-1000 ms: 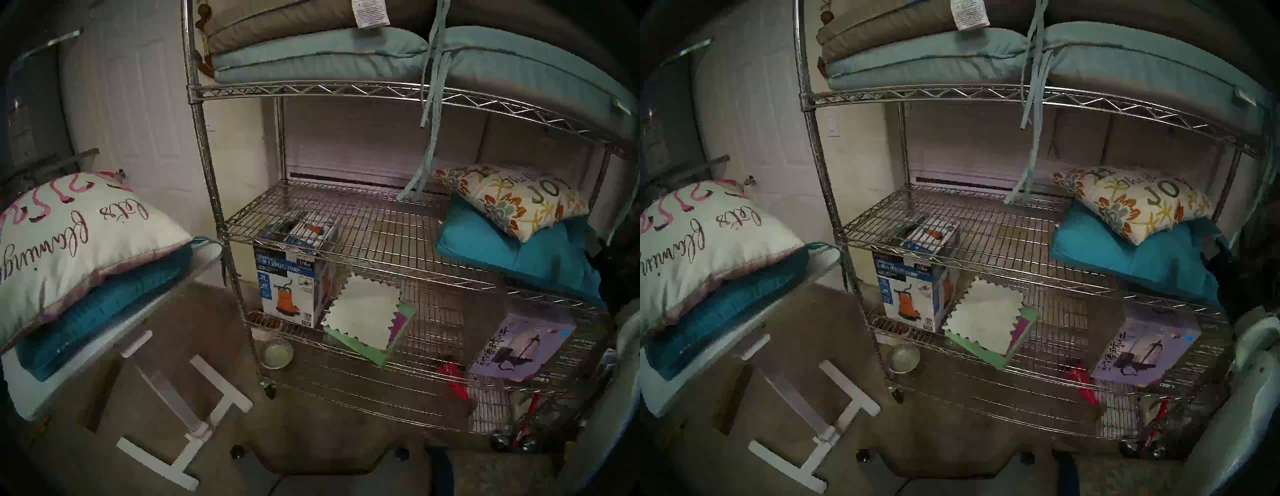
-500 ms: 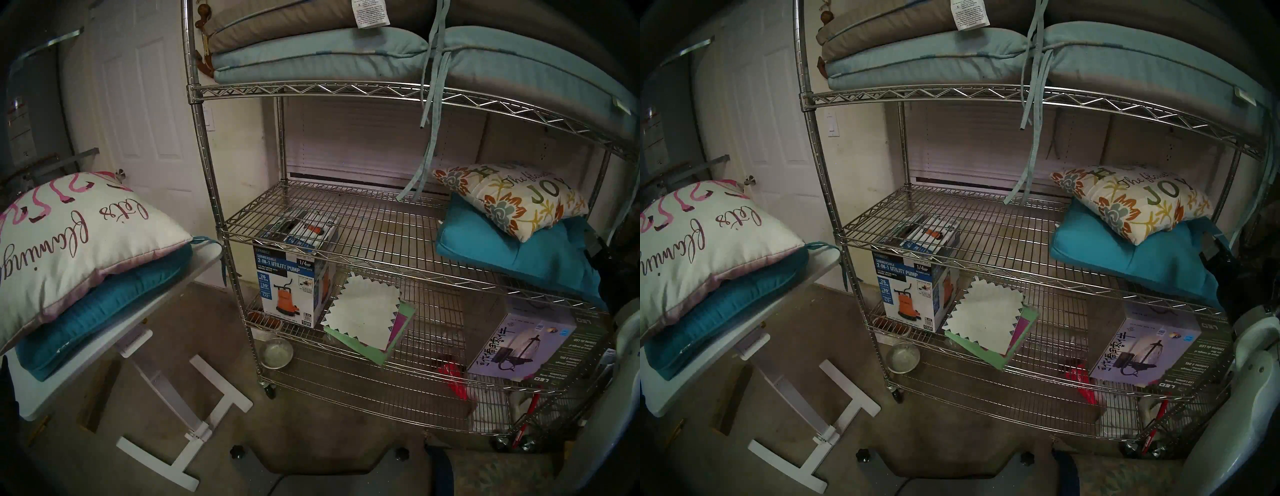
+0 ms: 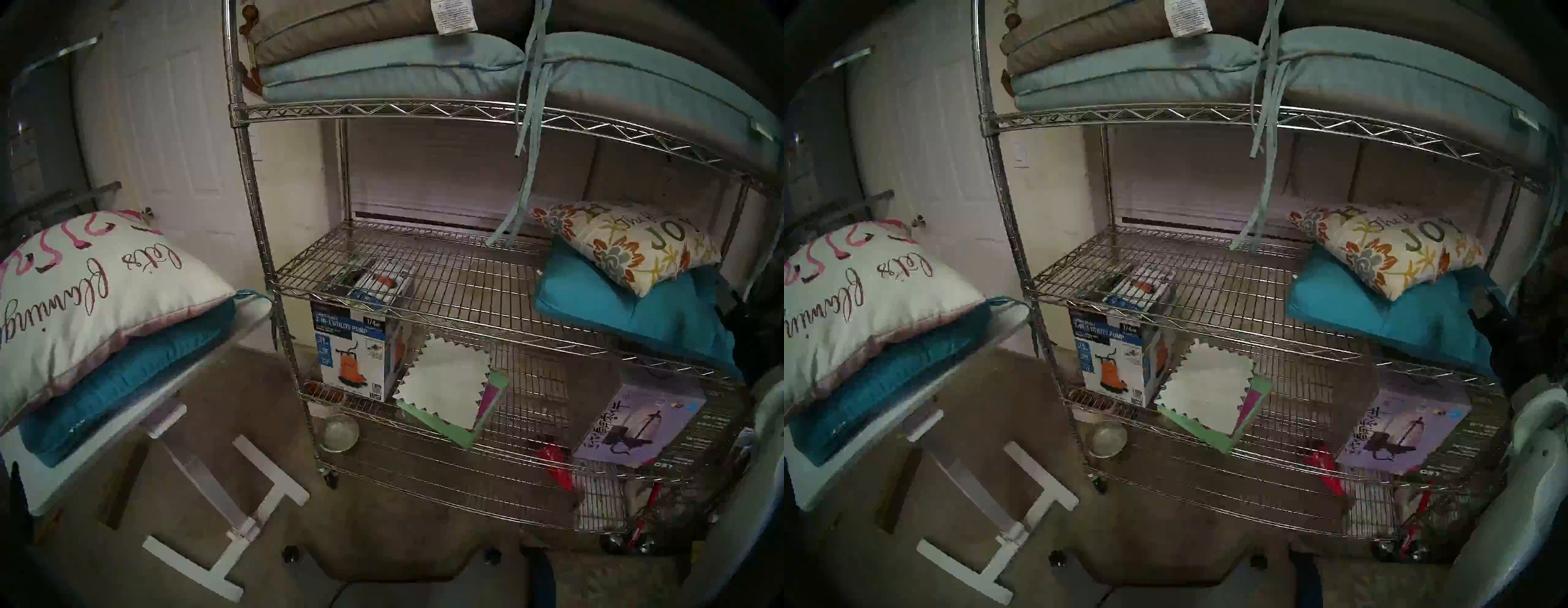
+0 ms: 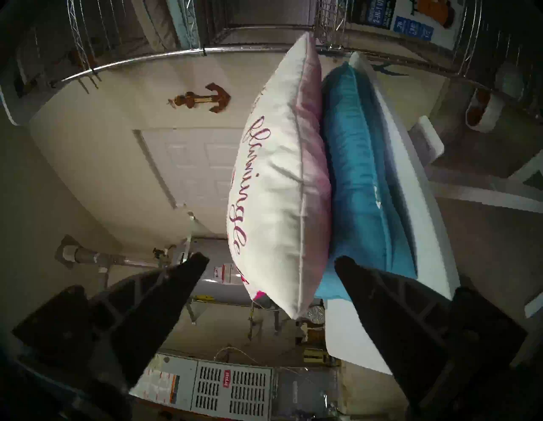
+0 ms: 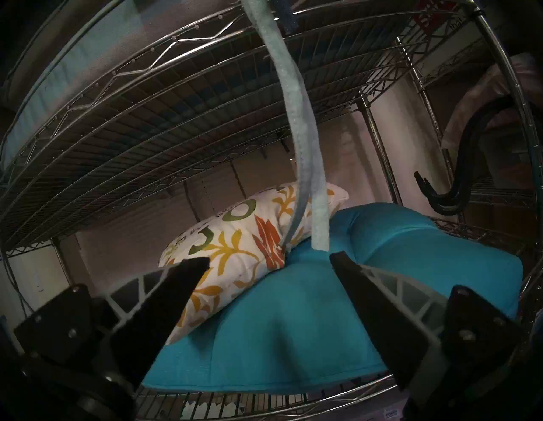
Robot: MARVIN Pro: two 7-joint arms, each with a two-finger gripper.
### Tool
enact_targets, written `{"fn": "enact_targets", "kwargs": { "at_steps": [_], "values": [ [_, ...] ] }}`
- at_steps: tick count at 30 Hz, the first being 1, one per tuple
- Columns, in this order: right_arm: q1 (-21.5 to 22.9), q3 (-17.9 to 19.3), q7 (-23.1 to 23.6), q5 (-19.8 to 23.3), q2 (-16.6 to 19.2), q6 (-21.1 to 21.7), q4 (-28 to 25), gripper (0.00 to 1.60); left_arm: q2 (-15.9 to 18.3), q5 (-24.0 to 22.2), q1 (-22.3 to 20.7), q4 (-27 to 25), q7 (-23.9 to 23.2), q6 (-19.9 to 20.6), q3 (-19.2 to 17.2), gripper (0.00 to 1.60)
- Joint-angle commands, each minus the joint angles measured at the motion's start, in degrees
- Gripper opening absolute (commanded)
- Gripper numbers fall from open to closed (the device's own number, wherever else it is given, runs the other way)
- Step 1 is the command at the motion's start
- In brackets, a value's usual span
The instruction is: Put cushion on the shelf
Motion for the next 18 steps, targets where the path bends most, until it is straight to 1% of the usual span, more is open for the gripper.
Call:
{"fn": "enact_targets", "kwargs": {
  "at_steps": [1, 7, 8, 10, 18],
  "values": [
    [0.15, -0.14, -0.16, -0.17, -0.05, -0.24, -1.19, 1.60, 2.03, -2.84, 0.61, -0.78, -2.16, 3.66, -2.46, 1.60],
    [0.16, -0.16, -0.18, -0.20, -0.06, -0.25, -1.19, 1.60, 4.99, -4.95, 0.31, -0.78, -5.53, 7.84, -4.44, 1.60],
    [0.16, -0.16, -0.18, -0.20, -0.06, -0.25, -1.19, 1.60, 4.99, -4.95, 0.31, -0.78, -5.53, 7.84, -4.44, 1.60],
    [0.16, -0.17, -0.18, -0.21, -0.06, -0.26, -1.19, 1.60, 6.88, -6.02, -0.13, -0.78, -7.07, 9.85, -5.47, 1.60],
    [0.17, -0.19, -0.19, -0.25, -0.07, -0.26, -1.19, 1.60, 12.36, -8.72, -1.39, -0.78, -11.21, 15.03, -8.06, 1.60]
  ]
}}
